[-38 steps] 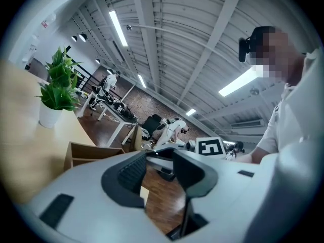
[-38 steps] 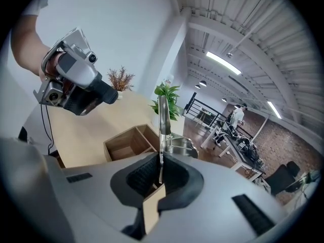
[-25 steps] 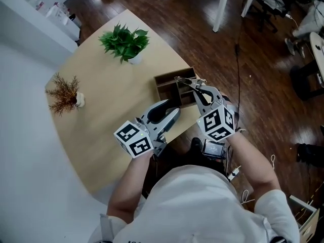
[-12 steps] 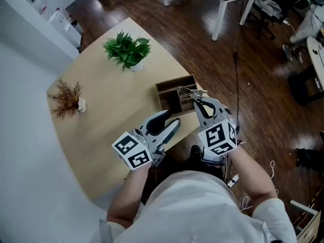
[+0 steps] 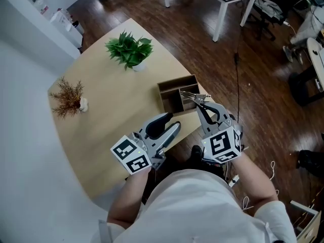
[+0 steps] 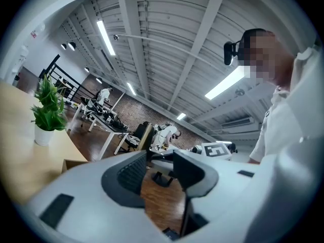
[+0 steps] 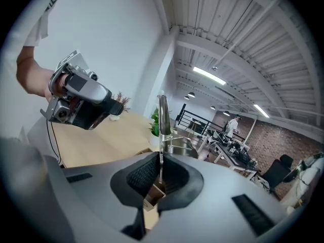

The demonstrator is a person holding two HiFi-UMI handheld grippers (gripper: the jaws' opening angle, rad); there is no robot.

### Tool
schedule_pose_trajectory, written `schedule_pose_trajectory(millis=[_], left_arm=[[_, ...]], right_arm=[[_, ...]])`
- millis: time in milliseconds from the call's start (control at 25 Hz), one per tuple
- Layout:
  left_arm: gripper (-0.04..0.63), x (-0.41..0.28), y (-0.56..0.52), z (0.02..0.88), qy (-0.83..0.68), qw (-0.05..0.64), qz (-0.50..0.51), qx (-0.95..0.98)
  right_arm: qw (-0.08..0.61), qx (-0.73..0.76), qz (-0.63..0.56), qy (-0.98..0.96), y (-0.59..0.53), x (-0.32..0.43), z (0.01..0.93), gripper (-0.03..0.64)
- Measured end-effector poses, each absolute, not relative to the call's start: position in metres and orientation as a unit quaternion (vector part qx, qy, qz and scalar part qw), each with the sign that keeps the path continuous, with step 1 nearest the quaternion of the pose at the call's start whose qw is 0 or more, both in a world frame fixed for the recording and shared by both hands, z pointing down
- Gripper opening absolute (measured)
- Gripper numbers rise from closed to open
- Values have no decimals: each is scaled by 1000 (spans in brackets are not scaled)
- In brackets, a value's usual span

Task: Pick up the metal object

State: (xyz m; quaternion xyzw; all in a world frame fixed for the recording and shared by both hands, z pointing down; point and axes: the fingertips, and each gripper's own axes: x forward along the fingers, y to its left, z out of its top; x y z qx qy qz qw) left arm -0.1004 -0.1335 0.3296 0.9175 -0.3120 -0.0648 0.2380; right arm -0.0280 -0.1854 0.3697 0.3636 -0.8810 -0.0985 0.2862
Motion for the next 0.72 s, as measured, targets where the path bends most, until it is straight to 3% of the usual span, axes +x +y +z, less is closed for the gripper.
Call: schedule_pose_trajectory(millis=[720], left_arm=[[149,-97,-118,307,-307,228,-80,921]], right_arm=[[264,375,-91,-884,-168,-19,344,5]])
